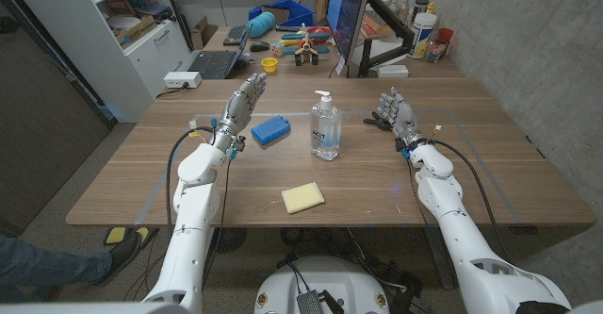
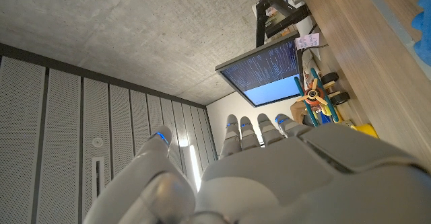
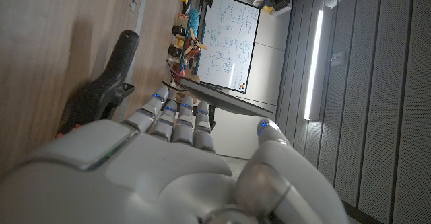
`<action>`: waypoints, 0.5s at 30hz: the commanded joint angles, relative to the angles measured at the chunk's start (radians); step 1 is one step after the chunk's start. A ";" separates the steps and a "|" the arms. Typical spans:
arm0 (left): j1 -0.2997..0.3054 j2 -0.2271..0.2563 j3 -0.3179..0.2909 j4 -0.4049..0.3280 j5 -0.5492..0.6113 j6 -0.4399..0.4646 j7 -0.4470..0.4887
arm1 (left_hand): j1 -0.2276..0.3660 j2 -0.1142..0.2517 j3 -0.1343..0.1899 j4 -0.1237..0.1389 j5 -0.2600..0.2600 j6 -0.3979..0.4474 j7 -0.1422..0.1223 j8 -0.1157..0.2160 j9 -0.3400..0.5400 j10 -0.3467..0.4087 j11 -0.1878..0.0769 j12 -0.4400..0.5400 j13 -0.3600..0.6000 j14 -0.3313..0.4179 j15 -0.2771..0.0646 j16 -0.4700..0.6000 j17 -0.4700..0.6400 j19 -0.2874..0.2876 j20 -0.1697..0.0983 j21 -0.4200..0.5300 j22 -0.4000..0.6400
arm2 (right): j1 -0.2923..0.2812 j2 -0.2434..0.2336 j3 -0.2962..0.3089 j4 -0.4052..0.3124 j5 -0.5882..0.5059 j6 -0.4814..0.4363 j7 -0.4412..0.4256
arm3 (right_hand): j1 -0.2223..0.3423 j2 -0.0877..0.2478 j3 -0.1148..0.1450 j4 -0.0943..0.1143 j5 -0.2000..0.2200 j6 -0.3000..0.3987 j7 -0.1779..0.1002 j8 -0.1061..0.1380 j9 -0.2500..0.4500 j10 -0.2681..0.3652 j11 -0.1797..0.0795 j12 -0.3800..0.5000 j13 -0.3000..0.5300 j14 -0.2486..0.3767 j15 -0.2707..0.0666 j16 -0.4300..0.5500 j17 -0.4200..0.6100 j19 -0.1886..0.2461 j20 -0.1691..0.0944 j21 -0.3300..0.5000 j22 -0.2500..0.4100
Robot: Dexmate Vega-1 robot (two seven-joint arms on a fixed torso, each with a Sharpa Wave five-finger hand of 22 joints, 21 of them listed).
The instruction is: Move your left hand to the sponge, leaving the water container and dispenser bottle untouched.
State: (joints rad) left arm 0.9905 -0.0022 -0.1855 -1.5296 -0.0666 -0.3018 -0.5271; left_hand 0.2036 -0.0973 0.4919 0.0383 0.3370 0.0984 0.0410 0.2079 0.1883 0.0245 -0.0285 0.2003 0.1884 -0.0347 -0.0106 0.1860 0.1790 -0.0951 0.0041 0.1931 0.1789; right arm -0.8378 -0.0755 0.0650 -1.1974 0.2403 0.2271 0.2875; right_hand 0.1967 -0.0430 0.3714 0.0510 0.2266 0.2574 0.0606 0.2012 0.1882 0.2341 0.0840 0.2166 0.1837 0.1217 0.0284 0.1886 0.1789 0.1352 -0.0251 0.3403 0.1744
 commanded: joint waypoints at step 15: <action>0.030 0.023 0.046 -0.054 0.044 -0.048 -0.002 | 0.034 0.008 0.007 -0.016 0.006 0.022 -0.007 0.008 0.001 0.004 -0.004 0.008 0.002 0.001 0.001 0.003 0.002 -0.007 0.009 0.005 0.002 | 0.014 0.012 0.008 0.022 0.005 0.025 0.007 | -0.003 0.007 -0.003 -0.008 0.000 0.013 0.003 0.001 0.002 0.011 0.004 0.006 0.002 0.010 -0.001 0.004 0.004 0.013 -0.004 -0.009 0.004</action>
State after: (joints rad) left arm 1.0095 0.0116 -0.1579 -1.5666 -0.0354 -0.3315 -0.5245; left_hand 0.2233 -0.0906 0.4966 0.0287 0.3369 0.1135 0.0343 0.2079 0.1883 0.0244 -0.0285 0.2003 0.1884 -0.0348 -0.0106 0.1860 0.1790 -0.1004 0.0094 0.1931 0.1789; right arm -0.8290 -0.0690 0.0710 -1.1823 0.2419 0.2404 0.2909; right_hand 0.1968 -0.0430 0.3673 0.0468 0.2266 0.2628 0.0662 0.2012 0.1882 0.2394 0.0894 0.2166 0.1837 0.1217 0.0284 0.1886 0.1790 0.1406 -0.0305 0.3327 0.1744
